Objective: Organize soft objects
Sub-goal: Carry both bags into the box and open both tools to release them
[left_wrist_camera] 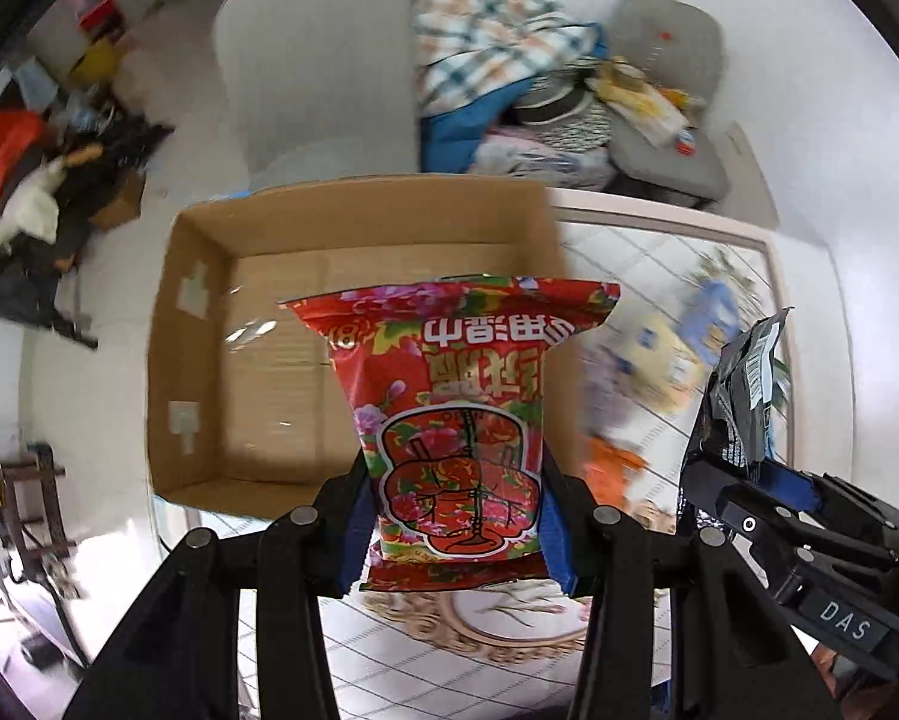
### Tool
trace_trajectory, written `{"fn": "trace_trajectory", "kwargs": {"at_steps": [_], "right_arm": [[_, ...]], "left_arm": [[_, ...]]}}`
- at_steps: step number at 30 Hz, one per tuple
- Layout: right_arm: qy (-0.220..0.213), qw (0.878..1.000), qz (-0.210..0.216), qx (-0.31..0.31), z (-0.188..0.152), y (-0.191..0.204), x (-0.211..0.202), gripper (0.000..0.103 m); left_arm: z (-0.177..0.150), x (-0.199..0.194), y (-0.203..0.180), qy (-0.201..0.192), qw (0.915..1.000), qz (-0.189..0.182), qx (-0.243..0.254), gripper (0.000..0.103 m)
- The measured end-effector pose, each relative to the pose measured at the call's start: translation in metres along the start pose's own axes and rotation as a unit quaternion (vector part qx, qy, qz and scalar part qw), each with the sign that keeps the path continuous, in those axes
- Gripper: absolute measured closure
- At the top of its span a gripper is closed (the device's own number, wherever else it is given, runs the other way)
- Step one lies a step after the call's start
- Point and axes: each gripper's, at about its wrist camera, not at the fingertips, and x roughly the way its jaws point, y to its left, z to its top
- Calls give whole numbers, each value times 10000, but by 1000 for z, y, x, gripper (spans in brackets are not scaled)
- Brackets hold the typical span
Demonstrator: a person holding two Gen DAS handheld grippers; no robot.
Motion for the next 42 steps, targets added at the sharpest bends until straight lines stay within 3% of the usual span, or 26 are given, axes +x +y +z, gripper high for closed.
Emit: {"fn": "trace_trajectory", "kwargs": {"at_steps": [5,10,20,25,29,30,31,35,38,42], "right_arm": [[246,9995,-167,77,37,61,62,50],[488,9974,-493,196,68,82,138,50],[817,9915,-884,505,107,81,234,50],[879,9904,-934,514,117,81,257,46],[813,9915,-844,559,118,79,258,33],[769,9918,-860,547,117,79,255,24],[728,9923,-869,494,117,80,252,21],[708,9932,-872,310,112,86,239,21],[642,9923,-1056,111,106,93,227,12],[559,9901,-1281,-143,88,101,203,0]], "left_arm": [[38,41,68,372,9989,-178,-230,60],[68,97,101,841,9951,-444,-278,60],[99,166,107,1524,9854,-749,-131,59],[102,172,107,1637,9857,-327,-221,58],[101,159,116,1476,9881,-241,-352,44],[99,157,118,1447,9886,-231,-353,40],[98,156,119,1418,9891,-182,-358,31],[87,137,124,1198,9924,30,-288,17],[80,124,131,992,9945,80,-340,5],[61,94,137,653,9970,146,-394,3]]}}
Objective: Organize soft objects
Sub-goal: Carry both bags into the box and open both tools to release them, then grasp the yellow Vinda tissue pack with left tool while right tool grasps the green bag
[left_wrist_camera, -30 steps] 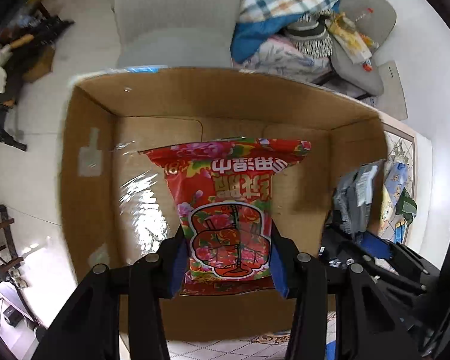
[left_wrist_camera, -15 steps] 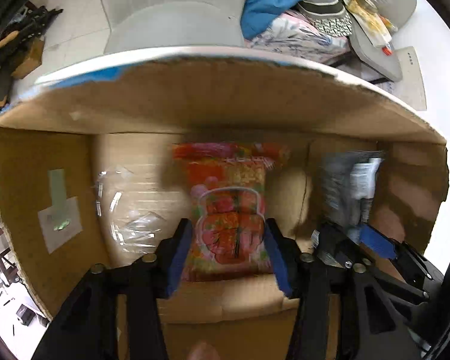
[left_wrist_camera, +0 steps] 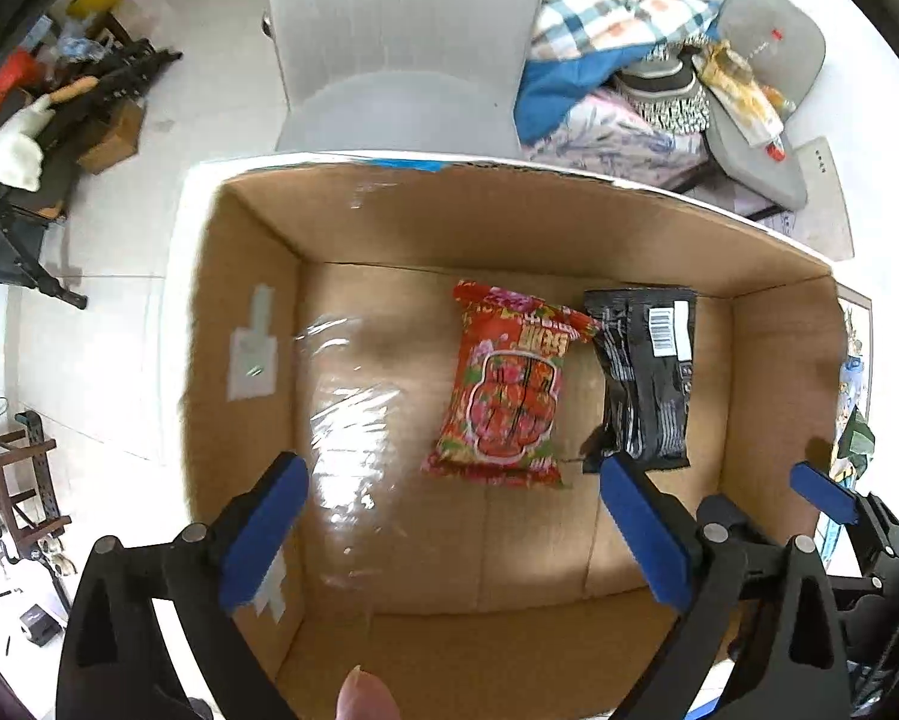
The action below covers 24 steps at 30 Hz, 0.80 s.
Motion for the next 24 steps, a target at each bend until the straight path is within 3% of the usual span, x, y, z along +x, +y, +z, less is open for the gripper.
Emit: {"fn": "trace_trajectory", "kwargs": {"at_steps": [6,13,18,24], "right_arm": [[-168,9992,-275,-221,-32,6,-26,0],[-487,9978,-275,-352,-75,9,-64,0],[-622,9974,-34,-353,-100,8,-88,0],[-797,9958,409,-175,-120,-27,-118,0]], "left_arm": [[-31,-31,-2,-438,9988,121,159,1],[-62,-58,-9,-783,9965,186,245,1],[-85,-83,-20,-955,9946,230,339,1],[-101,-110,-60,-1159,9923,-75,437,1]]}}
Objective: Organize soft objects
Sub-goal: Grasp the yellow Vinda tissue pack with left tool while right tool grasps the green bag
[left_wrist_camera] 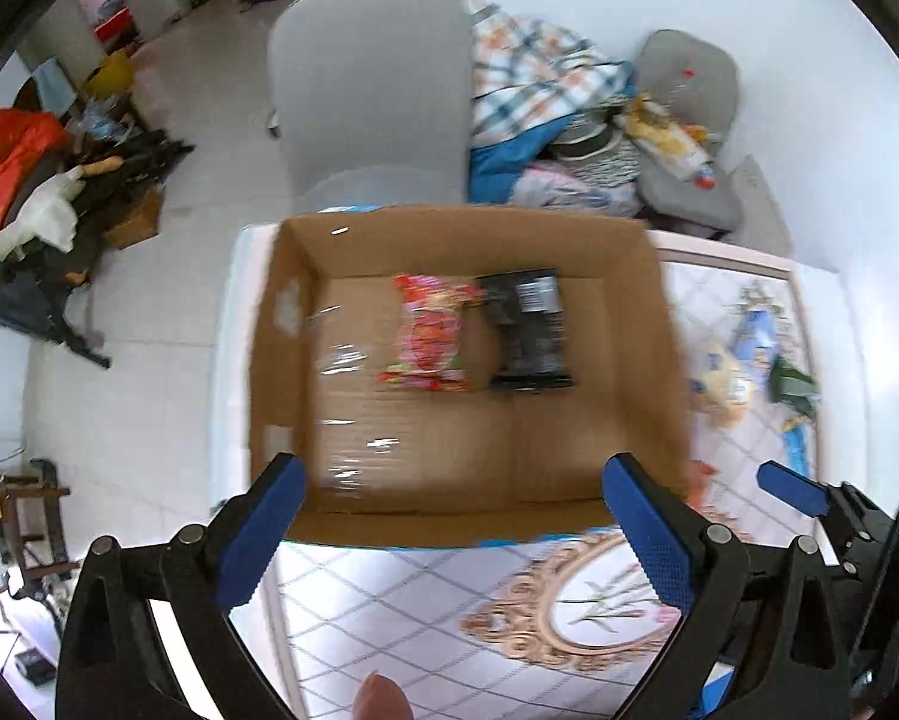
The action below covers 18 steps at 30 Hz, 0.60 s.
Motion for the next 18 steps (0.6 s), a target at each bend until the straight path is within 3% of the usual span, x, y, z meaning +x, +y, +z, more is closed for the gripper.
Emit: {"fn": "trace_trajectory", "kwargs": {"at_steps": [5,8,13,18], "right_arm": [[-93,9988,-93,467,-15,-81,-35,0],[-56,9961,-373,803,-25,-146,-48,0],[155,9872,-950,1268,-39,-260,-57,0],[343,9804,-1112,1588,-38,-352,-52,0]], "left_arm": [[-5,2,-71,124,9990,-374,196,1],[-10,24,-124,493,9969,-561,258,1],[-10,94,-205,1447,9842,-1020,2,1],[10,154,-258,1883,9754,-1064,-427,2]]}}
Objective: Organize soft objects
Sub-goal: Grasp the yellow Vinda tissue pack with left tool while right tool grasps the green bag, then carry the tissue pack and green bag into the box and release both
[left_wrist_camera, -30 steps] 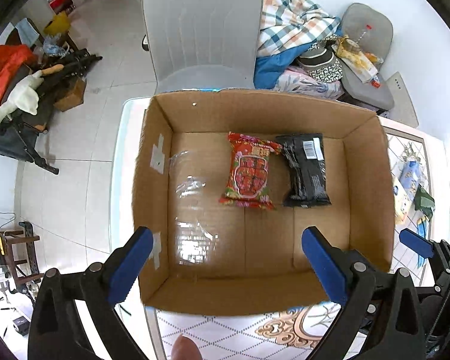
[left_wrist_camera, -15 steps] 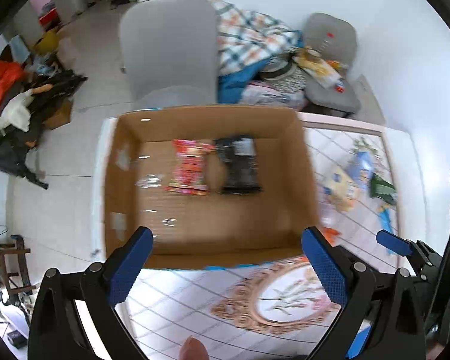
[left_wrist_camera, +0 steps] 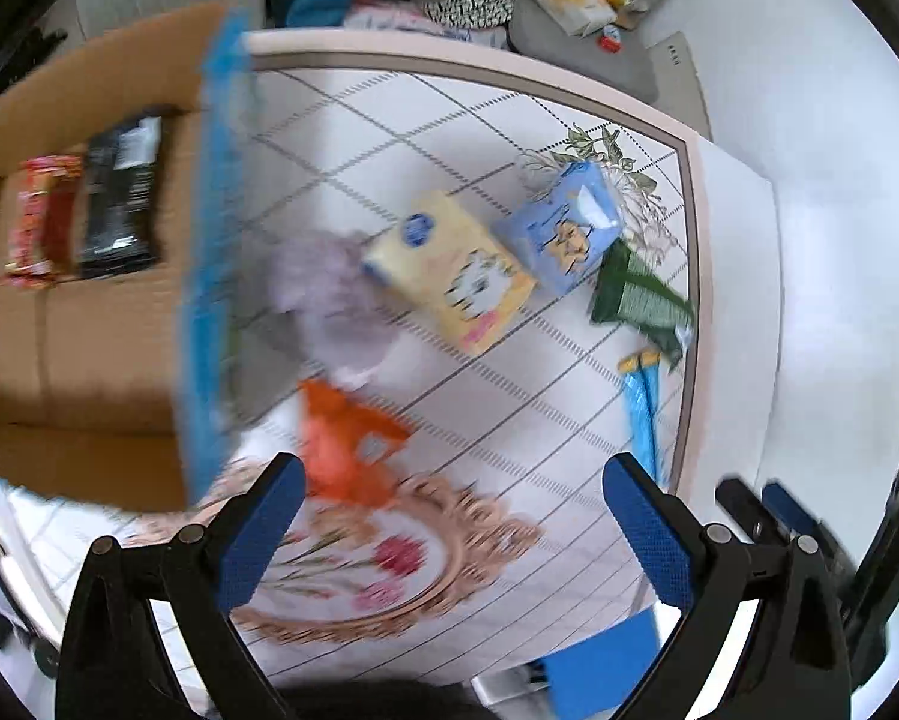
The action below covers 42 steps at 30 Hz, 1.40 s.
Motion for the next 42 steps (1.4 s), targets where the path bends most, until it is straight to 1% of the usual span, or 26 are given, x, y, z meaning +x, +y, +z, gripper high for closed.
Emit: {"fn": "trace_trajectory", "kwargs": {"at_steps": [4,6,8,9,12,13,15,17,18,20,22,23,24,25,26,27,28,30,31,32,34,36,37,39,41,42], "right_arm": [[89,9998,-158,-101,27,-33,22,0],[167,9976,-262,-619,46,-34,36,0],[304,9921,-368,-1164,60,-28,52,0],[365,9879,-460,-1434,66,-24,60,0],[403,9668,-803,-2390,86,-4,86,0],[422,9588,-867,-2671,90,4,95,0],[472,9463,-894,-3071,99,17,112,0],[589,9390,-881,-3272,107,25,128,0],[666,9365,-810,-3345,112,28,138,2],[858,9368,-615,-3335,118,30,152,13],[952,9382,-614,-3271,123,29,163,30],[982,9411,-530,-3192,125,27,165,34],[1069,9462,-357,-3033,127,25,166,51],[1167,9527,-212,-2799,128,20,168,55],[1291,9603,-118,-2472,130,13,169,57],[1444,9664,125,-2124,131,6,171,58],[1564,9690,378,-1876,131,0,171,58],[1704,9714,603,-1541,131,-8,173,57],[1699,9721,627,-1493,131,-9,173,55],[1658,9731,623,-1471,132,-10,172,52],[1537,9764,510,-1427,133,-12,170,36],[1491,9782,552,-1334,133,-13,169,36],[1488,9791,652,-1223,135,-13,171,36],[1497,9803,705,-1078,137,-14,174,36],[1465,9831,571,-934,138,-14,178,37],[1398,9850,505,-878,139,-17,180,45]], "left_arm": [[32,35,-18,259,9992,88,-295,2],[47,51,-21,362,9981,137,-485,2],[58,66,-20,473,9968,262,-592,2],[64,75,-19,516,9960,317,-657,2],[72,94,-15,683,9933,493,-789,2],[73,101,-14,755,9918,578,-855,2],[75,111,-9,820,9897,594,-1014,2],[75,116,-5,793,9884,670,-1106,11],[76,119,-5,759,9889,677,-1083,12],[78,122,-7,690,9908,736,-901,15],[78,123,-10,605,9918,878,-706,17],[78,123,-10,570,9922,909,-634,17],[77,122,-13,510,9928,960,-498,17],[75,120,-18,445,9931,1053,-269,19],[75,119,-22,414,9924,1152,-87,21],[70,118,-31,365,9898,1346,277,22],[67,119,-38,356,9871,1449,573,23],[58,123,-52,470,9783,1668,1131,23],[55,122,-53,528,9773,1674,1188,22],[54,119,-52,573,9799,1536,1139,22],[54,108,-41,642,9901,1031,699,22],[57,101,-27,621,9958,647,207,22],[59,100,-22,612,9965,562,25,22],[66,104,-13,619,9956,671,-206,22],[73,110,-11,596,9942,855,-278,22],[77,114,-9,566,9931,982,-289,22]]}}
